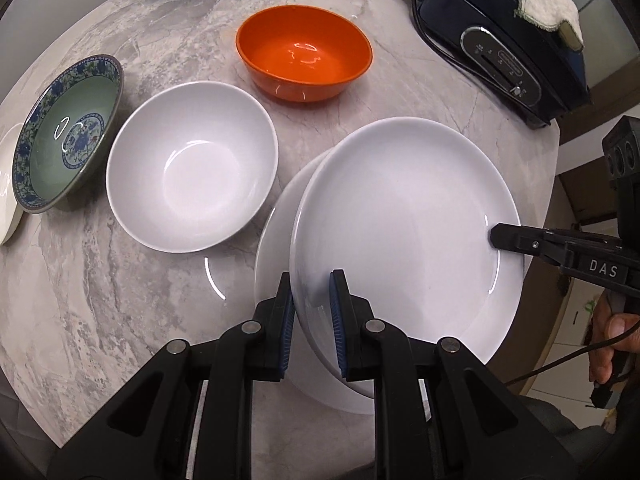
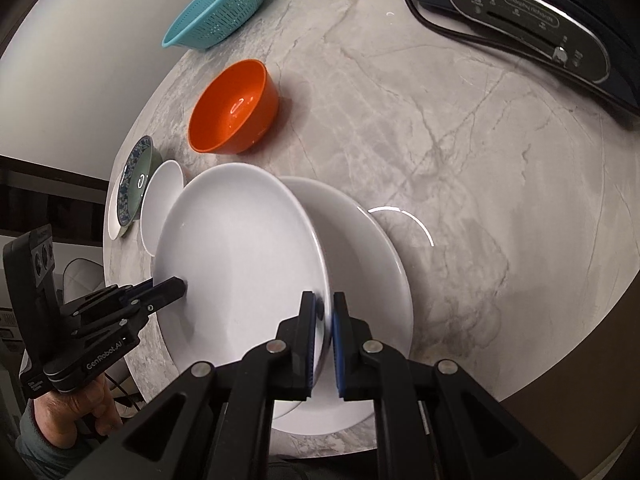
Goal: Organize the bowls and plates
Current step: 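Carry the medium plate with both tools onto the large plate and release, then move both tools to the small white plate by the patterned bowl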
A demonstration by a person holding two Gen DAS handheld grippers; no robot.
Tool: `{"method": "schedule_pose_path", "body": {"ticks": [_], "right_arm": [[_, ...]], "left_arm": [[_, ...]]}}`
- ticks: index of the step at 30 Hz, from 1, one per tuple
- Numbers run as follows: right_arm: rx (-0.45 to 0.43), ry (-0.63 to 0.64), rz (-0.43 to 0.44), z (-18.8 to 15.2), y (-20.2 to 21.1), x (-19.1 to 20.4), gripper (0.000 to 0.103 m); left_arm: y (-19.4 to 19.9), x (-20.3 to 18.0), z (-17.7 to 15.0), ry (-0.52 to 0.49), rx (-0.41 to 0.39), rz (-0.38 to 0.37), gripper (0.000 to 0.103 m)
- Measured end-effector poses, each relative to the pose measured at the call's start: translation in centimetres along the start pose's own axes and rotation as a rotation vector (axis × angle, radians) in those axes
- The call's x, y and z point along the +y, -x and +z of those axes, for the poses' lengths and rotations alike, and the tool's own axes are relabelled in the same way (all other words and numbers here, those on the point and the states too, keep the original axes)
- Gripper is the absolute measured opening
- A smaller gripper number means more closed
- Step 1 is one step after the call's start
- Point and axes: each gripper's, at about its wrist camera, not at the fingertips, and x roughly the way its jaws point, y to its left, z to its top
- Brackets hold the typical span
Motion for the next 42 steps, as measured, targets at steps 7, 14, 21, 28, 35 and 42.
{"method": "schedule_pose_path", "body": {"ticks": [7, 14, 21, 28, 35, 42], "right_arm": [[0.026, 0.0, -0.021, -1.3, -1.3, -0.9, 0.01], [0.029, 0.011, -0.036, -1.7, -2.2, -1.3, 0.01], [0.03, 0.054, -0.058, -1.9, -2.8, -1.3, 0.011], [0.029, 0.102, -0.056, -2.0, -3.0, -0.7, 0.028], [-0.034, 0.154, 0.004, -1.8, -0.4, 0.2, 0.062], [-0.098, 0.267, 0.043, 1.7, 2.3, 2.7, 0.067]], "left_arm": [[-2.3, -0.4, -1.1, -0.017, 0.036, 0.009, 0.016], [-3.8, -0.6, -1.3, -0.041, 0.038, 0.037, 0.016], [-4.0, -0.9, -1.1, -0.037, 0.019, 0.04, 0.016], [-1.5, 1.1, -2.0, 0.008, -0.069, -0.094, 0.071], [3.5, 5.0, -4.3, 0.044, -0.217, -0.074, 0.103], [7.2, 16.0, -6.7, 0.455, -0.201, 0.005, 0.102]]}}
